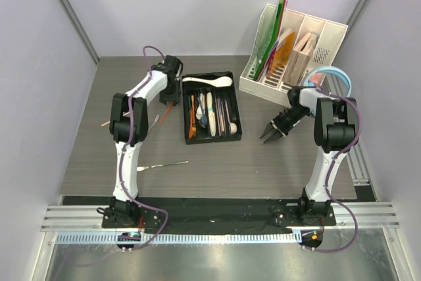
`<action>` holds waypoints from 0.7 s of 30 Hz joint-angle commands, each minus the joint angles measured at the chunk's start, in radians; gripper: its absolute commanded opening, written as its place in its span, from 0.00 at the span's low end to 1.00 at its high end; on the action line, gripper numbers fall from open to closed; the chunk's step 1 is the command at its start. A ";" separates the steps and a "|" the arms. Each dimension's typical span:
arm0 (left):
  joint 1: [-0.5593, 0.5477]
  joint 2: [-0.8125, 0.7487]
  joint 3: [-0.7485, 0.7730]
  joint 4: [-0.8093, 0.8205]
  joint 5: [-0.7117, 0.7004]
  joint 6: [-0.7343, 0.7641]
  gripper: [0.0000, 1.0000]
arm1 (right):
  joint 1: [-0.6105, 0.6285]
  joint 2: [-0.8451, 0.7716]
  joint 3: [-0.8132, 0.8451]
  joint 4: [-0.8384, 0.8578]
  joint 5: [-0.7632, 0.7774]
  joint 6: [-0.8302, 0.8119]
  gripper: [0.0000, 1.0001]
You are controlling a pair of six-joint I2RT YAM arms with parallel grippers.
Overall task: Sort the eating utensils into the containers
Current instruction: Pick up the chopstick from the center of the board.
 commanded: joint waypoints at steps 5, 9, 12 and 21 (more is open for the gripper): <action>0.006 -0.007 -0.064 -0.003 0.055 0.008 0.23 | 0.005 0.003 0.012 -0.010 0.004 0.024 0.29; 0.006 -0.033 -0.112 -0.011 0.078 -0.013 0.02 | 0.005 0.002 0.009 -0.003 0.004 0.029 0.29; 0.006 -0.074 -0.180 0.018 0.121 -0.030 0.00 | 0.005 0.006 0.009 0.001 -0.001 0.029 0.29; 0.005 -0.416 -0.333 0.070 0.216 -0.168 0.00 | 0.005 0.016 0.006 0.008 -0.007 0.024 0.29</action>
